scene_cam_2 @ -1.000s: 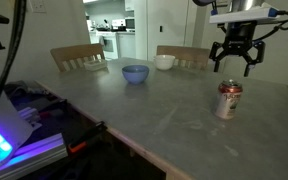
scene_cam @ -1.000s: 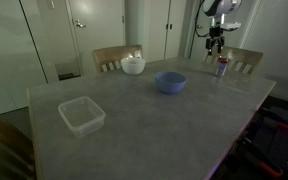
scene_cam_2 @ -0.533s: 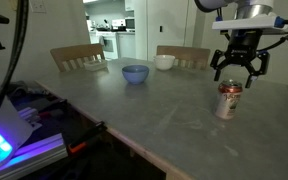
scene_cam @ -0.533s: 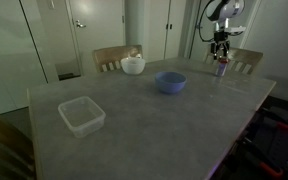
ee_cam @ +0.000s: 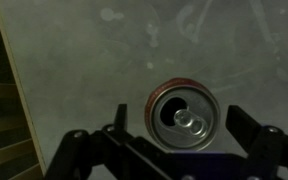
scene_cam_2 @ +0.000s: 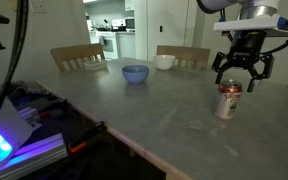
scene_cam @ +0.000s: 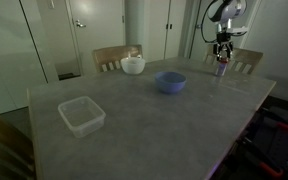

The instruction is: Shift the colorless bowl from the right end of the table to the left end, grab the canned bottle and position it next to the colorless bowl. Afterward, move the purple bowl to the right end and place the white bowl next to it

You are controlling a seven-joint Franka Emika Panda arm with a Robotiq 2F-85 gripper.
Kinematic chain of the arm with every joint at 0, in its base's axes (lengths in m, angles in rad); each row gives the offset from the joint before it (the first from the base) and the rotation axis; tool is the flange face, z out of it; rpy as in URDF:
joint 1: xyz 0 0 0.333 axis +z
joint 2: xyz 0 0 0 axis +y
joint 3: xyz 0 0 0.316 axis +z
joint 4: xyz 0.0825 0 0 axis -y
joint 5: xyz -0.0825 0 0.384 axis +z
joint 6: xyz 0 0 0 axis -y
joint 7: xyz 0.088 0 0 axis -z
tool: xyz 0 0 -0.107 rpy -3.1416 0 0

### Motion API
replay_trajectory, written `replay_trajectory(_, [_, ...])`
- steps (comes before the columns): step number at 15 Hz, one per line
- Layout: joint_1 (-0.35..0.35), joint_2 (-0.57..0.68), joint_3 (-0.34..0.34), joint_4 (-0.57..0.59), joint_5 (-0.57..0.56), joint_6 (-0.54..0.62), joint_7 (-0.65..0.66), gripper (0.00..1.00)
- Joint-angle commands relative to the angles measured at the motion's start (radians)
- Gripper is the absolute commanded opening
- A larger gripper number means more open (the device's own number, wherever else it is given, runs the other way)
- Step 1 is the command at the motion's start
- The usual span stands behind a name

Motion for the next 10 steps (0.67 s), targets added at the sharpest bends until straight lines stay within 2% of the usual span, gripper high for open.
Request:
replay_trajectory(1, [0.000,0.008,-0.008,0.018,-0.003,-0.035,0.027,1.00])
replay_trajectory(2, [0.000,0.007,-0.008,0.018,-0.001,-0.037,0.032,1.00])
replay_trajectory(7, [0.001,0.005,0.000,0.024,0.006,-0.039,0.033,0.57])
replay_trajectory(8, [0.002,0.005,0.001,0.027,0.007,-0.039,0.033,0.54])
replay_trajectory(9, [0.003,0.006,0.001,0.032,0.007,-0.040,0.032,0.47])
replay_trajectory(10, [0.004,0.004,0.001,0.031,0.007,-0.038,0.032,0.46])
